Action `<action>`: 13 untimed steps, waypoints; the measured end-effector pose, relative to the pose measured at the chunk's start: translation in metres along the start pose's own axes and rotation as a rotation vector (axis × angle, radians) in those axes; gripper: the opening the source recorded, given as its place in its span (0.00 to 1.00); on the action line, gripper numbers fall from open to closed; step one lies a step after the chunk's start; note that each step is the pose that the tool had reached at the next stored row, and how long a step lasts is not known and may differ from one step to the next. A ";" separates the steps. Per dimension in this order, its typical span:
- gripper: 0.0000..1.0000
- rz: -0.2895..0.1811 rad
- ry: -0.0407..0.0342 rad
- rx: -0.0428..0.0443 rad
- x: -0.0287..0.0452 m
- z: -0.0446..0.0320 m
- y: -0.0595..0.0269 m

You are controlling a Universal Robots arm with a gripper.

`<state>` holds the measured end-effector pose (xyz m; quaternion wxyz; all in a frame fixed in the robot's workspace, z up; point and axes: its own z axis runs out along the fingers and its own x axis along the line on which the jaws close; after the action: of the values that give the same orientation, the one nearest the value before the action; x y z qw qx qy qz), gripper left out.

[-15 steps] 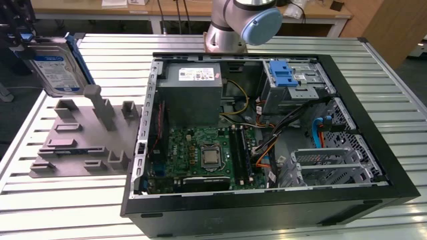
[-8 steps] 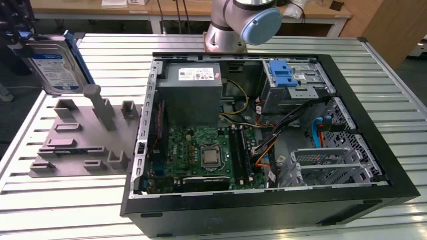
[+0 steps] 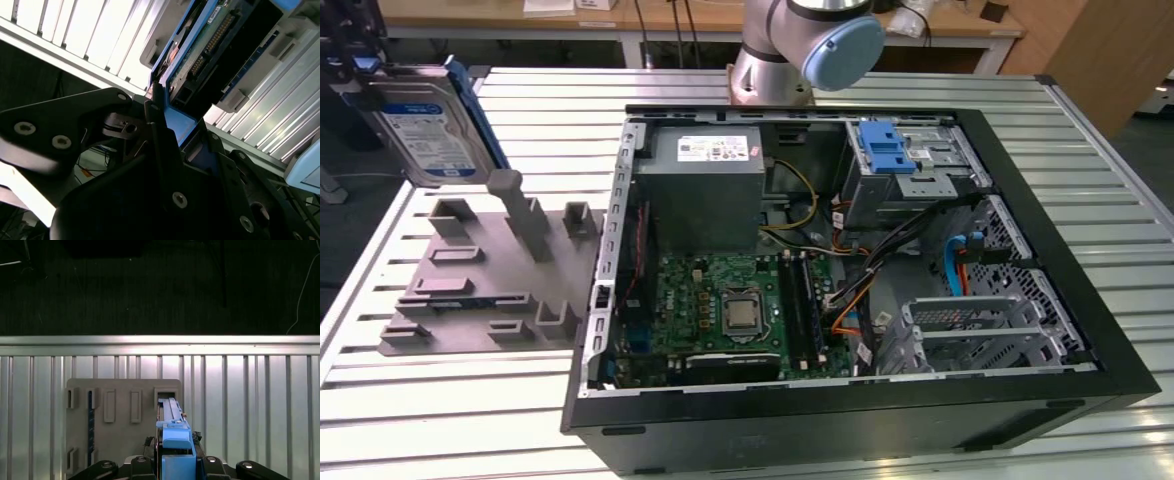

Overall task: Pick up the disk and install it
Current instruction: 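Pick up the disk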

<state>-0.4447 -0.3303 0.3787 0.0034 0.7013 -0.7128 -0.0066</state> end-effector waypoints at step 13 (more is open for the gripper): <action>0.36 0.000 0.0000 0.0000 0.0000 -0.0055 0.0001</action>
<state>-0.4447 -0.3303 0.3842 0.0034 0.7013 -0.7128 -0.0066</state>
